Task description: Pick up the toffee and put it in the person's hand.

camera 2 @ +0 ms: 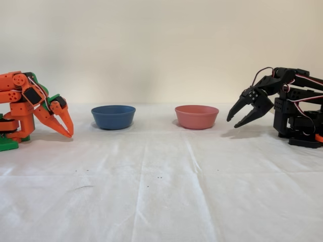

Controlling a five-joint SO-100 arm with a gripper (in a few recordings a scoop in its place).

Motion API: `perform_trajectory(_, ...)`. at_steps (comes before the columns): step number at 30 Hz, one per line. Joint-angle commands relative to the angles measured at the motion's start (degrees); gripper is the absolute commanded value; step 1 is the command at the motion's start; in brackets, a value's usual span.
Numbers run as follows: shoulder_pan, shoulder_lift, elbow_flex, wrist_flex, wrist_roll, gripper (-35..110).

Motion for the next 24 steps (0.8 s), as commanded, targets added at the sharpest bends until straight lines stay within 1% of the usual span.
perform_trajectory(1,0.97,2.81,0.62,-0.53,1.58,9)
perform_trajectory(9,0.97,4.04,2.64,-0.44,2.64,2)
perform_trajectory(24,1.14,4.22,4.48,0.00,2.37,0)
